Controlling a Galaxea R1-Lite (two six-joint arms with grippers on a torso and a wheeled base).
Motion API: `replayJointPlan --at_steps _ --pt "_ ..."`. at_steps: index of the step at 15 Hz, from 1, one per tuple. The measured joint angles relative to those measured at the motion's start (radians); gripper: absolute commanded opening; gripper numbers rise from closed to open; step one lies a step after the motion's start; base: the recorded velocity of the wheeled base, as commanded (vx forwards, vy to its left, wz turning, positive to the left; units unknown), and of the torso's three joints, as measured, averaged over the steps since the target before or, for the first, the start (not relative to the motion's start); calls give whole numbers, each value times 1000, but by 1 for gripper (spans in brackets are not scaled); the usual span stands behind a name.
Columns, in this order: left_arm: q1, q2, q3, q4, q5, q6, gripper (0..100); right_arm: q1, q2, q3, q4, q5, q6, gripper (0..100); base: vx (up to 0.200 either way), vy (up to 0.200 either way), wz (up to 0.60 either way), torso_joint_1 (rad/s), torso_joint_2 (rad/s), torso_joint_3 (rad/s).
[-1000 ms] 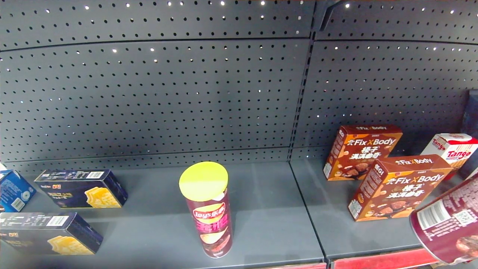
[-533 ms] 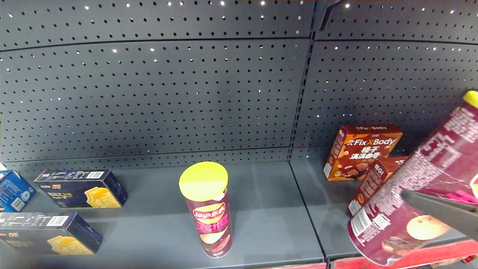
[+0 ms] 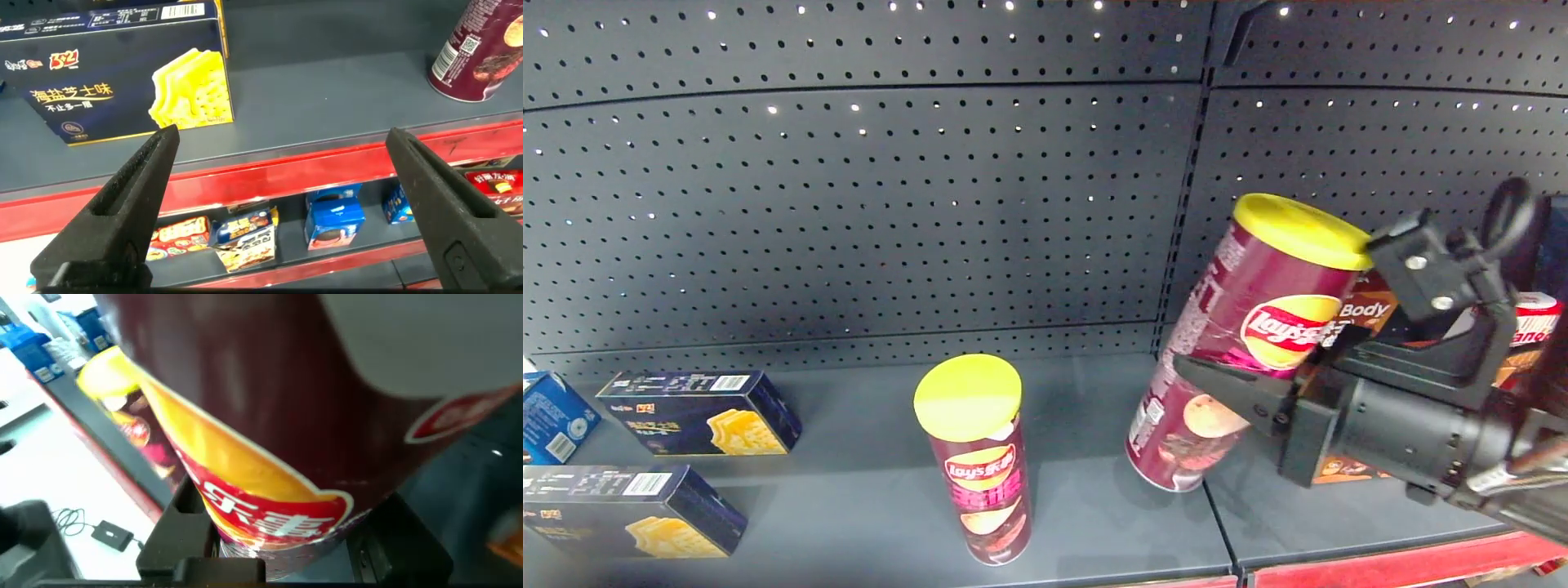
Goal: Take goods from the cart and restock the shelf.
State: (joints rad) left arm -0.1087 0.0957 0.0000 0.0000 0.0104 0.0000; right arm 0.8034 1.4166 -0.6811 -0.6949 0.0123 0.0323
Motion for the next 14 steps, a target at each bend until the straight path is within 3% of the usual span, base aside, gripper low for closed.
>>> replayJointPlan --at_steps 14 --pt "0 1 0 0 0 0 100 -19 573 -527 -50 -27 -27 0 0 0 0 0 0 0"
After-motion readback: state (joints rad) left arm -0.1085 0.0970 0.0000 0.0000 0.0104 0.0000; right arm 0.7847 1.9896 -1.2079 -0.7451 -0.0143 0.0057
